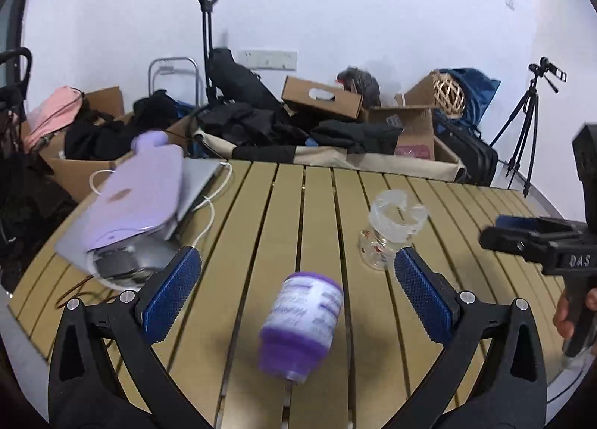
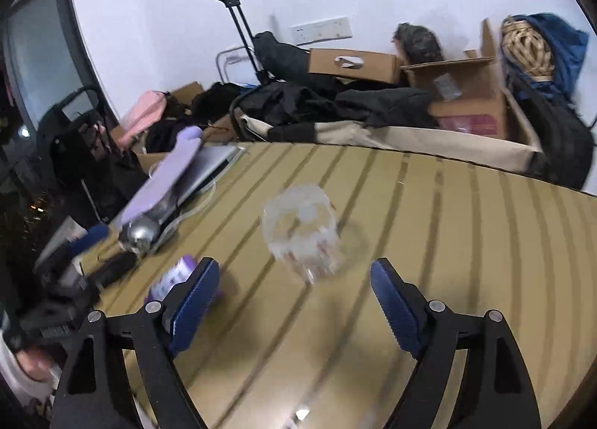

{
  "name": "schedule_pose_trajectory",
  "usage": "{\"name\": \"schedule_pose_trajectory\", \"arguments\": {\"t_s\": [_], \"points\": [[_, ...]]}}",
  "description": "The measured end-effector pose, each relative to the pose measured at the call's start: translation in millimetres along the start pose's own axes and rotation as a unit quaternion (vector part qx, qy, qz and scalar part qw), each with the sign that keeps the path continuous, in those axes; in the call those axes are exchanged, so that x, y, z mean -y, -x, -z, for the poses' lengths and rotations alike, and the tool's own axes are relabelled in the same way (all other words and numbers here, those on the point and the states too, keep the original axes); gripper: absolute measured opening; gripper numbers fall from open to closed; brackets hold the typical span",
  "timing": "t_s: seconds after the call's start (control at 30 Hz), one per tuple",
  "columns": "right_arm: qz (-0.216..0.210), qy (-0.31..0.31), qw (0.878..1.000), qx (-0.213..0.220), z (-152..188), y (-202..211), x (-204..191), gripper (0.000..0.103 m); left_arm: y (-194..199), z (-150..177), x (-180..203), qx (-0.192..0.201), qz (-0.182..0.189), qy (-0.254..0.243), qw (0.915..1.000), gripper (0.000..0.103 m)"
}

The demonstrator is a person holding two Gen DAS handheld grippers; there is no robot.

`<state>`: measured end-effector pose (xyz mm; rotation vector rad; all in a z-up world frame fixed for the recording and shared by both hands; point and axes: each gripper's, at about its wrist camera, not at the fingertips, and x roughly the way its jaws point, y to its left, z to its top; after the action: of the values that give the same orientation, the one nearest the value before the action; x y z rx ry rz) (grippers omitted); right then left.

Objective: Organize rigid objects

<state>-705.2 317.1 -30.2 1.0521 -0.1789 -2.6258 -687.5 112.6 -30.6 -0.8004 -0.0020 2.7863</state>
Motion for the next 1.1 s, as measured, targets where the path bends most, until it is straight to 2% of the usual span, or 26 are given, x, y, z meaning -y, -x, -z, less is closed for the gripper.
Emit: {"name": "schedule_pose_trajectory", "arguments": {"t_s": [0.13, 0.27, 0.37, 0.43, 0.53, 0.6, 0.8, 0.97, 1.1], "points": [[0.025, 0.011, 0.999, -0.021, 28.7, 31.2, -9.6, 0.087, 38.5, 10.2, 2.9, 0.002, 0.000, 0.013, 0.9999, 0.103], [0.022, 0.017, 0.999, -0.024, 61.5, 64.0, -30.4, 0.087, 80.6, 22.4, 8.2, 0.001, -0.004, 0.021, 0.9998, 0.103], [0.018, 0.027, 0.999, -0.022, 81.7, 88.9, -48.7, 0.087, 129.3, 35.0, 11.4, 0.018, -0.021, 0.015, 0.9995, 0.103], [0.015, 0.031, 0.999, -0.017, 99.0, 115.6, -64.8, 0.087, 164.6, 50.1, 9.6, 0.037, -0.035, 0.033, 0.9982, 0.103], [0.006, 0.026, 1.000, -0.017, 121.0, 152.8, -84.1, 0.087, 211.6, 69.5, 3.5, 0.035, -0.029, 0.069, 0.9966, 0.103], [0.002, 0.028, 1.000, -0.008, 137.2, 188.6, -102.5, 0.087, 247.6, 79.6, -0.4, 0.032, -0.042, 0.085, 0.9950, 0.103], [0.002, 0.062, 0.998, 0.034, 180.5, 289.0, -155.2, 0.087, 357.2, 99.8, -9.7, 0.046, -0.093, 0.059, 0.9928, 0.103], [-0.044, 0.065, 0.995, 0.064, 203.4, 366.8, -188.0, 0.087, 474.4, 117.3, -11.8, 0.087, -0.074, 0.069, 0.9910, 0.103], [-0.085, 0.073, 0.990, 0.091, 238.0, 428.2, -215.4, 0.087, 541.7, 158.6, 3.6, 0.094, -0.067, 0.058, 0.9916, 0.103]]}}
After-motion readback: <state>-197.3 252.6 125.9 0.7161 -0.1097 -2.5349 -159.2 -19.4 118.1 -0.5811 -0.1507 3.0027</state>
